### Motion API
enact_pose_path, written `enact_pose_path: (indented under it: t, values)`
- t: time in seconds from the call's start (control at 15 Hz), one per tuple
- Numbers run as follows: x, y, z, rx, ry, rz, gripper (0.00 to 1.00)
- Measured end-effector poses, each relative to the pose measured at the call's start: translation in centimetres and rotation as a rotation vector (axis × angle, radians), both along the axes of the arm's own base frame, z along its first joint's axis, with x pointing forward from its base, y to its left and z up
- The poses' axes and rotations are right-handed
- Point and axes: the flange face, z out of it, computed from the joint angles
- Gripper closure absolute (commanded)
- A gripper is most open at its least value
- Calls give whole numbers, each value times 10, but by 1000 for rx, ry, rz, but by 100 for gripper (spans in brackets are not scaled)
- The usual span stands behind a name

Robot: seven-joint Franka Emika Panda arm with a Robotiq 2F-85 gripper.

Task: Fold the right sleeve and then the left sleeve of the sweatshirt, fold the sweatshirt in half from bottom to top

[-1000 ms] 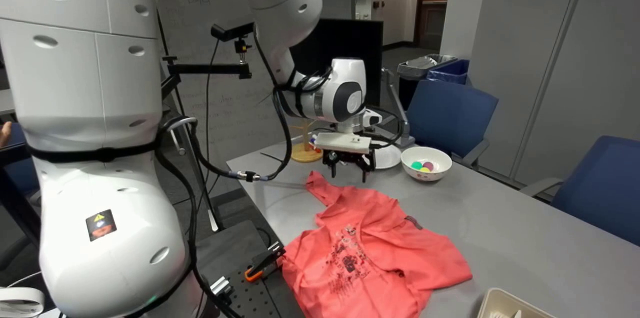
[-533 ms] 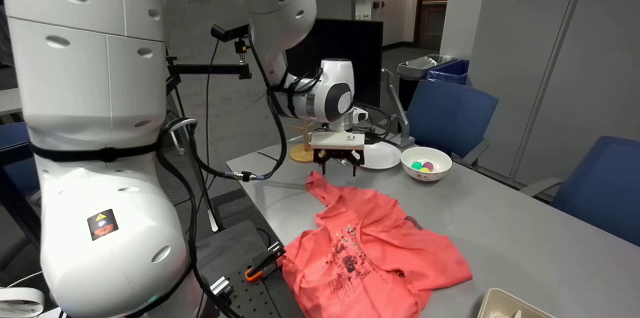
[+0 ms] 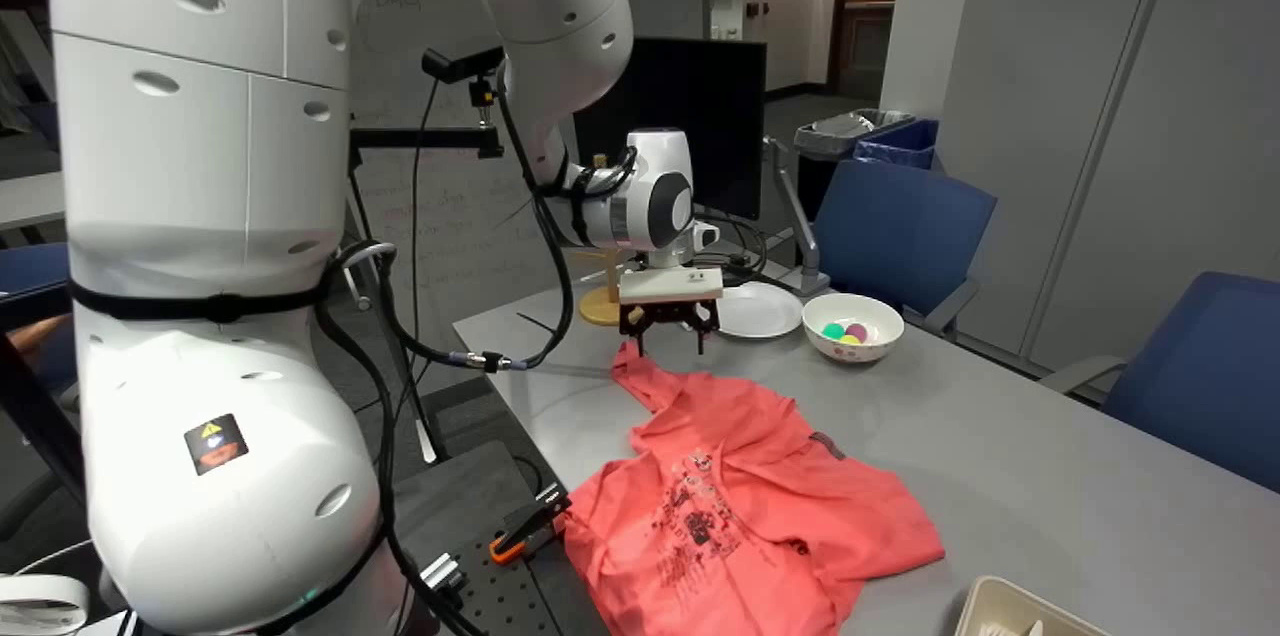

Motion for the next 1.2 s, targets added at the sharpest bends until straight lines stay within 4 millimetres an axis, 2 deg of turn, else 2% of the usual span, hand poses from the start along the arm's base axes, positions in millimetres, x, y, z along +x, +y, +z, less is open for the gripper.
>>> enact_pose_path:
  t: [0.47, 0.93, 1.0, 1.07, 1.2]
  values:
    - [13, 40, -26, -2, -7, 109, 0]
    - [23, 49, -57, 18, 17, 141, 0]
    - [23, 49, -62, 22, 21, 141, 4]
    - [23, 49, -67, 26, 23, 140, 25]
    - [23, 49, -76, 32, 30, 135, 31]
